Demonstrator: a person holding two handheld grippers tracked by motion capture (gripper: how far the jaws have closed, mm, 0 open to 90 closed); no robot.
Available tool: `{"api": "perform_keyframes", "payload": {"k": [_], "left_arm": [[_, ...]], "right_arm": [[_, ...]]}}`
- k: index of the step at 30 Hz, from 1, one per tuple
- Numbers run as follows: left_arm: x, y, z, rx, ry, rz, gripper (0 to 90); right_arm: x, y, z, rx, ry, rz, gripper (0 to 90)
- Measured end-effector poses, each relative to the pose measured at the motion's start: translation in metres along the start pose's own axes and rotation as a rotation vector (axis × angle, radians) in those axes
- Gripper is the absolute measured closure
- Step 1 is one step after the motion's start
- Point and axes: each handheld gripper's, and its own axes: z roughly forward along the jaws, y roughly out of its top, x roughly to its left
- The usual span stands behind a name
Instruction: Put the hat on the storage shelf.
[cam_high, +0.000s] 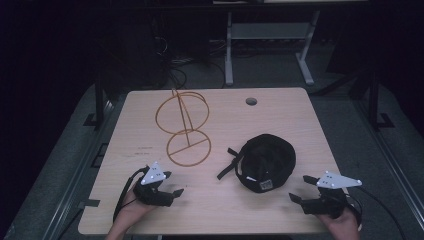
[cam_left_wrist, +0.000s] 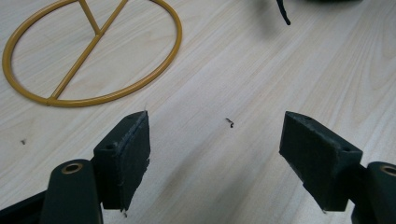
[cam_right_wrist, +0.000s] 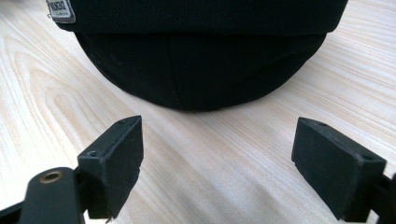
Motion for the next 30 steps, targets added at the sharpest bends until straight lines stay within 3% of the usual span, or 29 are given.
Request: {"api": "perform_keyframes", "payload": {"k": [8, 15, 26, 30], "left_arm": [[-0.002, 0.0, -0.002, -0.016, 0.001, -0.015, 23.8], [-0.006, 0.003, -0.002, -0.028, -0.012, -0.005, 23.0], [-0.018, 0.022, 0.002, -0.043, -0.071, 0.03, 21.9], [-0.027, 0.032, 0.006, -0.028, -0.095, 0.07, 21.9]], "right_arm": [[0.0, 0.0, 0.001, 0.004, 0.008, -0.009, 16.0], [0.001, 0.0, -0.001, -0.003, 0.01, -0.008, 16.0], [-0.002, -0.002, -0.002, -0.012, 0.01, 0.002, 16.0], [-0.002, -0.002, -0.005, -0.029, 0.022, 0.022, 16.0]]}}
